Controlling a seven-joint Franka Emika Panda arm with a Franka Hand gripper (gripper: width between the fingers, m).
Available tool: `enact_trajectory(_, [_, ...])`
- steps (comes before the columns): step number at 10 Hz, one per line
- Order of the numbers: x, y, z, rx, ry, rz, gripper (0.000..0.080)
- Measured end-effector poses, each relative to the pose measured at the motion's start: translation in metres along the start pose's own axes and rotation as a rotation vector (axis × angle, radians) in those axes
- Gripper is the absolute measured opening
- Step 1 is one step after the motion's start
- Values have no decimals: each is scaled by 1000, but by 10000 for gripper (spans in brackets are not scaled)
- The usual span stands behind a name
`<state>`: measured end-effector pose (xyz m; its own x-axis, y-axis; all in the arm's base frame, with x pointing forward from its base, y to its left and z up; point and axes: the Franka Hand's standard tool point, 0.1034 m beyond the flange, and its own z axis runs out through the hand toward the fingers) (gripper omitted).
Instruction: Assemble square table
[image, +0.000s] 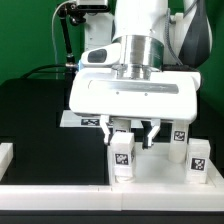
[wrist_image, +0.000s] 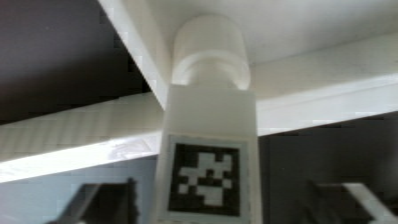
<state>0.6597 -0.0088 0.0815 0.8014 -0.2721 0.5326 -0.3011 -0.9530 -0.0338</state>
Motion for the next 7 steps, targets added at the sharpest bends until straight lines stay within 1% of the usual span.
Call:
enact_trajectory(1, [0, 0, 0, 0, 0, 0, 545])
enact_trajectory(2, [0, 0, 0, 0, 0, 0, 626])
enact_trajectory(3, [0, 0, 0, 0, 0, 0, 645])
enact_trajectory(7, [1, 1, 1, 0, -9, -3, 649])
